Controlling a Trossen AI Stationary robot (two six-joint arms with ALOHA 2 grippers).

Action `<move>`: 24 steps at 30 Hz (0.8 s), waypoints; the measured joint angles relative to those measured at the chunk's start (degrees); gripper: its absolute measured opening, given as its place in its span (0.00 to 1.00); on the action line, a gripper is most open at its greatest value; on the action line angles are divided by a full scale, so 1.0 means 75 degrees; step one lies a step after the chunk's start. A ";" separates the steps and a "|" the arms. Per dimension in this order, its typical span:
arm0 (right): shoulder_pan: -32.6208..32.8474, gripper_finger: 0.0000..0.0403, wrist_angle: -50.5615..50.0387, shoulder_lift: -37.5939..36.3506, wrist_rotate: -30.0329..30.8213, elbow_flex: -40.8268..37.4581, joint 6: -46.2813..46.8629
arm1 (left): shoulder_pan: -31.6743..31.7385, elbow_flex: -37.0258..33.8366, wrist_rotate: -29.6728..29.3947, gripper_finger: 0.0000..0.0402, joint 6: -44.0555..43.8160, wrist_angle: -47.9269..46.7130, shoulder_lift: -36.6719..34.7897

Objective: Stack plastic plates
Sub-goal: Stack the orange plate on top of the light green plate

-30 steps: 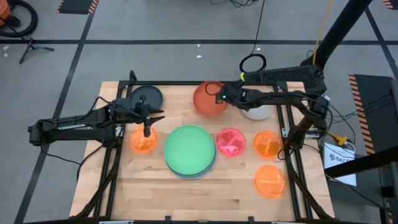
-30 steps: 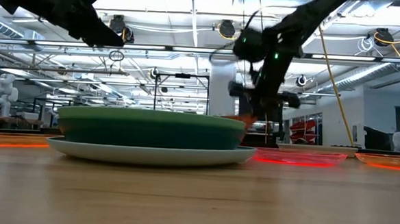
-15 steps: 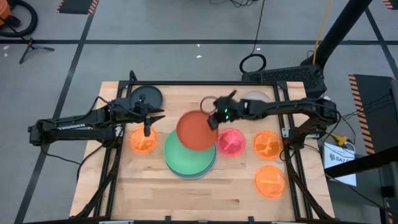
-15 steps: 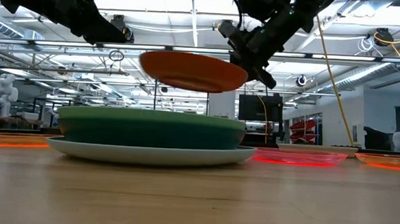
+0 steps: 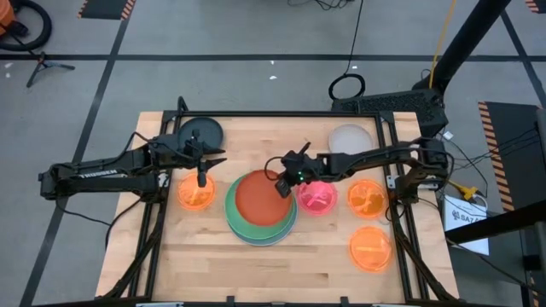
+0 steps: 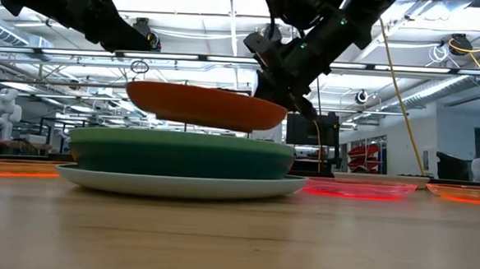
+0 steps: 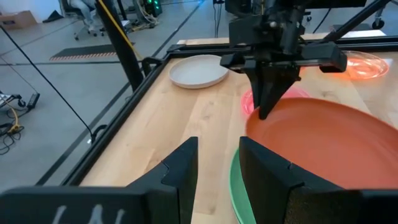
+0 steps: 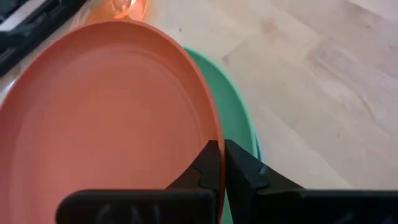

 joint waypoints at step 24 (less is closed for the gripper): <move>0.0006 0.15 0.0056 0.0488 0.0001 0.0000 -0.0307 | 0.0000 0.0003 0.0000 0.31 0.0203 -0.0069 0.0000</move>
